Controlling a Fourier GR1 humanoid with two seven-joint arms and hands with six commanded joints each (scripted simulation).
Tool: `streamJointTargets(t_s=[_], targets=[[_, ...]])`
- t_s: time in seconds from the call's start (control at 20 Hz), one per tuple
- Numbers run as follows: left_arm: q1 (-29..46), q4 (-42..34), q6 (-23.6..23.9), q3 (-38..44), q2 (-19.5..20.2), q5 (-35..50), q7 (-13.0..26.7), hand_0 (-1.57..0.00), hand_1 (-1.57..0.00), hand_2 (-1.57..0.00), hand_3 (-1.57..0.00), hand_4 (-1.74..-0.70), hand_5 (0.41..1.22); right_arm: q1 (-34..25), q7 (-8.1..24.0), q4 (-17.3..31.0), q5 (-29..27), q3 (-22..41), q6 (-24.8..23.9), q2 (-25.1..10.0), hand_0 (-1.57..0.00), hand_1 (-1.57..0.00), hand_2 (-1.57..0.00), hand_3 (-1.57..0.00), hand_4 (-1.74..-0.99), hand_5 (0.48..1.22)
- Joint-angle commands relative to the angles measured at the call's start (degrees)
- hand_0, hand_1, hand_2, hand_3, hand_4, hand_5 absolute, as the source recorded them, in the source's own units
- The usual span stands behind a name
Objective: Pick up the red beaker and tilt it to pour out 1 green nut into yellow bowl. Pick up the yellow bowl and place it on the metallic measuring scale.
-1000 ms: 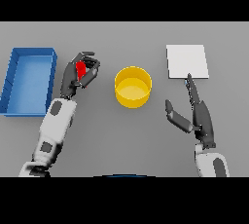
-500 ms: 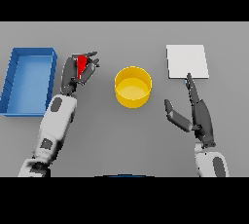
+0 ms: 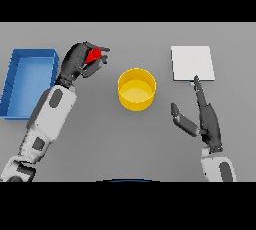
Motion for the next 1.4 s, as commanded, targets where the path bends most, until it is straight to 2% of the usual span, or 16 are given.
streamJointTargets(t_s=[0.0, 0.15, 0.25, 0.35, 0.55, 0.6, 0.8, 0.85, 1.0, 1.05, 1.35], targets=[[0.30, -1.16, -0.53, -1.21, 0.35, -1.00, 1.24, -1.56, -1.56, -1.56, -1.55, -1.74, 1.127, -0.06, -0.11, -0.12, -0.05, 0.09, 0.25, -0.13, 0.00, 0.00, 0.00, 0.00, -1.092, 0.667], [1.80, -4.43, -1.74, -3.75, 1.19, -2.58, 3.14, -1.56, -1.56, -1.56, -1.55, -1.74, 1.136, 0.06, 0.25, 0.17, 0.36, 0.41, 0.17, 0.09, 0.00, 0.00, 0.00, 0.00, -1.092, 0.664], [-0.06, -5.13, -3.28, -7.29, 2.26, -6.40, 6.20, -1.56, -1.56, -1.56, -1.56, -1.74, 1.149, -0.68, 0.51, 0.42, 0.22, 0.43, 0.46, 0.08, 0.00, 0.00, 0.00, 0.00, -1.096, 0.670], [-3.88, -3.69, -5.25, -11.36, 3.76, -11.51, 9.40, -1.57, -1.57, -1.57, -1.56, -1.74, 1.153, -0.53, -0.02, -0.74, -0.31, 0.33, 1.11, -0.45, 0.00, 0.00, 0.00, 0.00, -1.069, 0.685], [-10.72, -0.12, -11.06, -19.45, 5.56, -19.36, 10.20, -1.57, -1.57, -1.57, -1.57, -1.74, 1.193, -0.20, 0.60, -1.19, 0.24, 0.61, 0.67, -0.09, 0.00, 0.00, 0.00, 0.00, -1.062, 0.691], [-12.22, 0.29, -13.15, -21.43, 6.30, -20.75, 9.21, -1.57, -1.57, -1.57, -1.57, -1.74, 1.199, 0.35, 0.31, -1.35, 0.67, 1.08, 0.64, 0.12, 0.00, 0.00, 0.00, 0.00, -1.068, 0.689], [-18.40, 3.90, -19.77, -28.45, 6.39, -27.00, 9.06, -1.57, -1.57, -1.57, -1.57, -1.58, 1.212, -0.10, -0.17, -0.25, -0.40, 0.61, 1.25, 0.10, 0.00, 0.00, 0.00, 0.00, -1.063, 0.681], [-19.56, 4.97, -21.28, -29.97, 5.78, -28.47, 9.69, -1.57, -1.57, -1.57, -1.57, -1.61, 1.214, 0.24, 0.06, -0.40, -0.77, 0.73, 1.57, 0.28, 0.00, 0.00, 0.00, 0.00, -1.060, 0.675], [-22.54, 7.36, -23.32, -34.03, 5.44, -32.34, 7.90, -1.57, -1.57, -1.57, -1.57, -1.67, 1.217, -0.71, 0.97, 0.26, -0.92, 0.46, 1.68, 0.14, 0.00, 0.00, 0.00, 0.00, -1.065, 0.676], [-23.45, 8.01, -24.02, -35.55, 5.31, -33.94, 8.20, -1.57, -1.57, -1.57, -1.57, -1.68, 1.218, -0.59, 0.33, -0.01, -1.12, 0.40, 2.05, -0.25, 0.00, 0.00, 0.00, 0.00, -1.067, 0.684], [-28.38, 12.26, -25.04, -41.58, 4.79, -40.94, 6.69, -1.57, -1.57, -1.57, -1.57, -1.73, 1.220, 0.23, -0.11, -0.30, -0.25, 1.38, 1.99, 0.28, 0.00, 0.00, 0.00, 0.00, -1.060, 0.700]])
